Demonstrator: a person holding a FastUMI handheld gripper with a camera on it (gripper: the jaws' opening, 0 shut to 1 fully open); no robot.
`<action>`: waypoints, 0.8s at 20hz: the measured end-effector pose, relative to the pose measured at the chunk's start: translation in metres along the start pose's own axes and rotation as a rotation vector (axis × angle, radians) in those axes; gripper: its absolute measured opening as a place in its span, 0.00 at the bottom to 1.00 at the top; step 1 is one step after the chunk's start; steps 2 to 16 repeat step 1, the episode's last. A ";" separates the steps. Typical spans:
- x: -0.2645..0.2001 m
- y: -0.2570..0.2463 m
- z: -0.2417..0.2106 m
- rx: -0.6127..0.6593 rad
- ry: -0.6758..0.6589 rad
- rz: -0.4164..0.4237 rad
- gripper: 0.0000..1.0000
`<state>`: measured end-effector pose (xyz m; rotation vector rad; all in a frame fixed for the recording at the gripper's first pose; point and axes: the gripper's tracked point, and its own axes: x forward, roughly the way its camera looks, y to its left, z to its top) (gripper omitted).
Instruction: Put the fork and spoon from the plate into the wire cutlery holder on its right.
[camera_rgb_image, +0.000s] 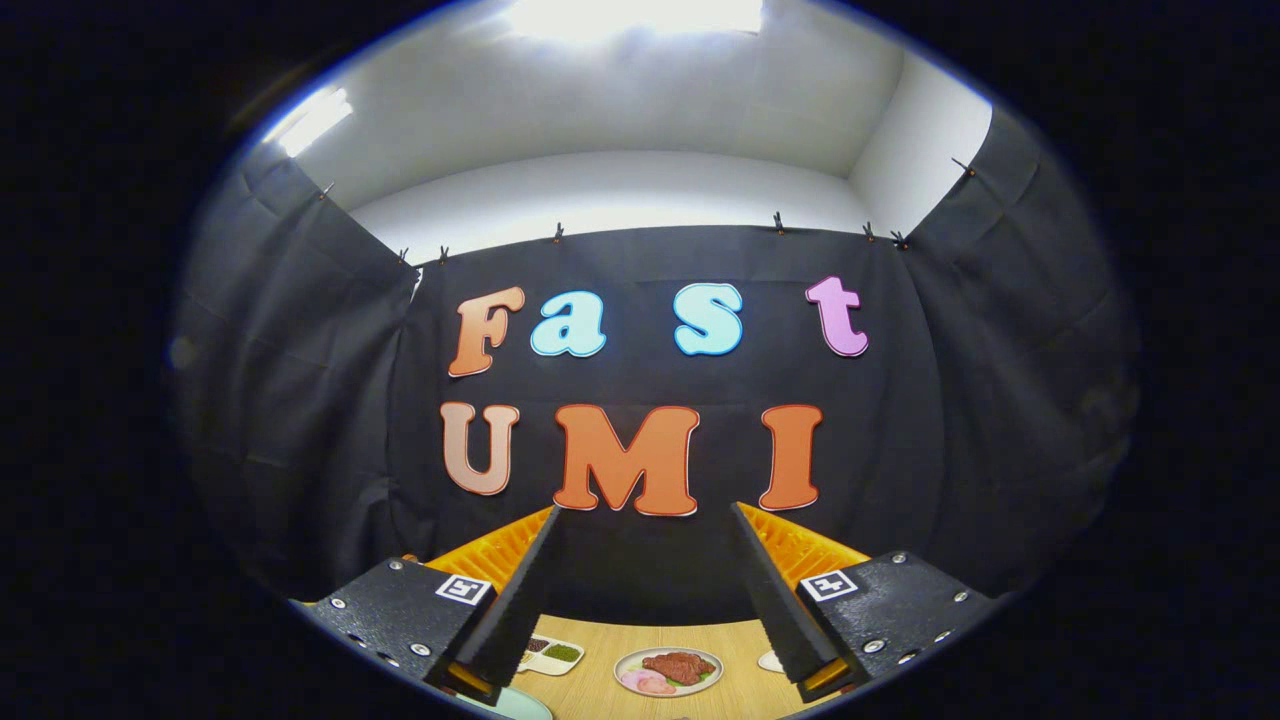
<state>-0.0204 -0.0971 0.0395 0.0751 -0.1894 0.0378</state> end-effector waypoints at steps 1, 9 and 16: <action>-0.001 0.001 -0.002 0.005 0.006 0.003 0.96; -0.001 0.001 -0.002 0.005 0.006 0.003 0.96; -0.001 0.001 -0.002 0.005 0.006 0.003 0.96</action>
